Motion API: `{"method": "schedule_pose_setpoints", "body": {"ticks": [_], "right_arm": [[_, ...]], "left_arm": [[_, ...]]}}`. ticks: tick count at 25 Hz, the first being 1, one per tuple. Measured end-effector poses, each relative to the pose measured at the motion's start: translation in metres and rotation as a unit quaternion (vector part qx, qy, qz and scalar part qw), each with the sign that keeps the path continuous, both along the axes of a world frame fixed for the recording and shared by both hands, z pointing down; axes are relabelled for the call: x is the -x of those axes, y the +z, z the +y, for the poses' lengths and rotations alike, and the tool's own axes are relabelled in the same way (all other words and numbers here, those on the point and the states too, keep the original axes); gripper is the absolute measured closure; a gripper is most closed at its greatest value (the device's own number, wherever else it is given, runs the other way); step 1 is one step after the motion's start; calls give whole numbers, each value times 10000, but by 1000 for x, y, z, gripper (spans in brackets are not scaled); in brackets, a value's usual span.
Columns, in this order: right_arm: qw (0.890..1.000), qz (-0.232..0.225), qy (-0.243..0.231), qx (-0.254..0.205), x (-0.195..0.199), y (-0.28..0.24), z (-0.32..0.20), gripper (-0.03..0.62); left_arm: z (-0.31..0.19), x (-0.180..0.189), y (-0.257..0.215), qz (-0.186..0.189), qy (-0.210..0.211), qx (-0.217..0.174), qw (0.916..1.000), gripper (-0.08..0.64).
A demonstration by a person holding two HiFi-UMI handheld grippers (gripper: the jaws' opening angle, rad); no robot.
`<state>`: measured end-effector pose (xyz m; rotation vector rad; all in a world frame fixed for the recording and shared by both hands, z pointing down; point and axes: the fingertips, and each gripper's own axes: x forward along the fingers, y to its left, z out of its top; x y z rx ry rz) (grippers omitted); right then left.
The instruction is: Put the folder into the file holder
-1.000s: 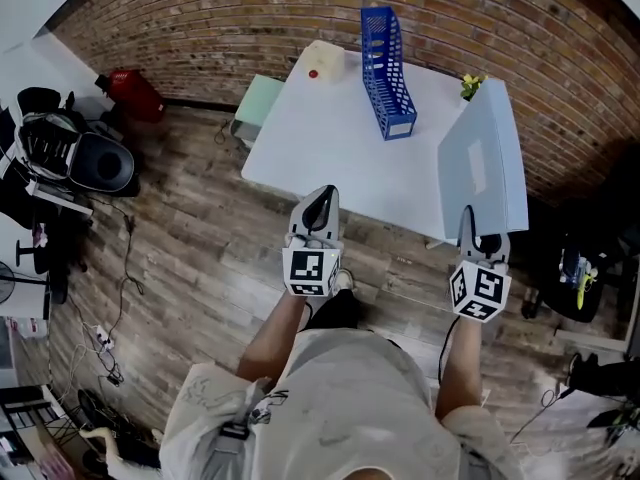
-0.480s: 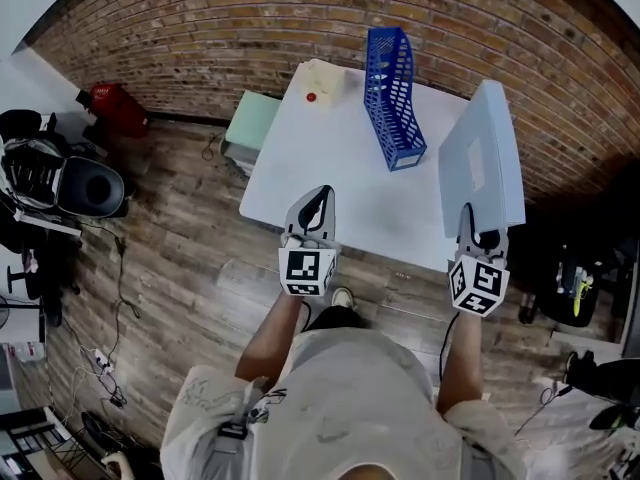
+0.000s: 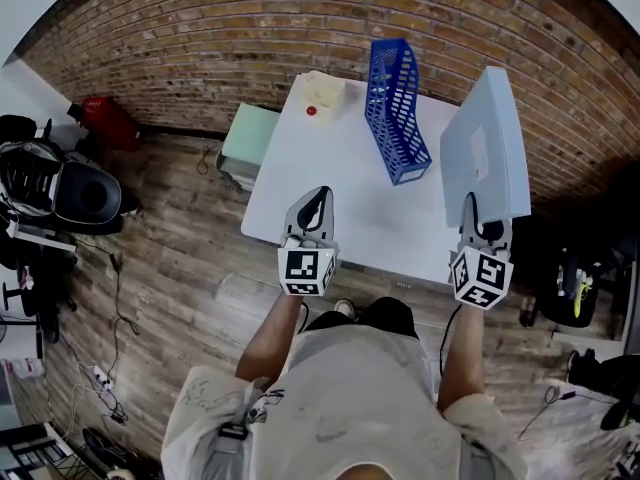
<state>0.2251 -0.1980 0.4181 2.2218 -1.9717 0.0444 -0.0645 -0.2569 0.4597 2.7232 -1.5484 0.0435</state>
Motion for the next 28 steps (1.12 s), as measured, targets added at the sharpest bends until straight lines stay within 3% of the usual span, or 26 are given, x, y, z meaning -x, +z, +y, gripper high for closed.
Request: {"method": "schedule_pose_setpoints", "body": {"ticks": [9, 19, 28], "right_arm": [[9966, 222, -198, -768, 9, -69, -18, 424], [9780, 170, -669, -1968, 31, -157, -25, 425], [9690, 117, -1078, -2219, 52, -176, -47, 425]], "left_arm": [[-11, -2, -10, 43, -10, -178, 9998, 546], [-21, -17, -16, 93, 62, -299, 9995, 546], [-29, -13, -25, 67, -130, -416, 9990, 546]]}}
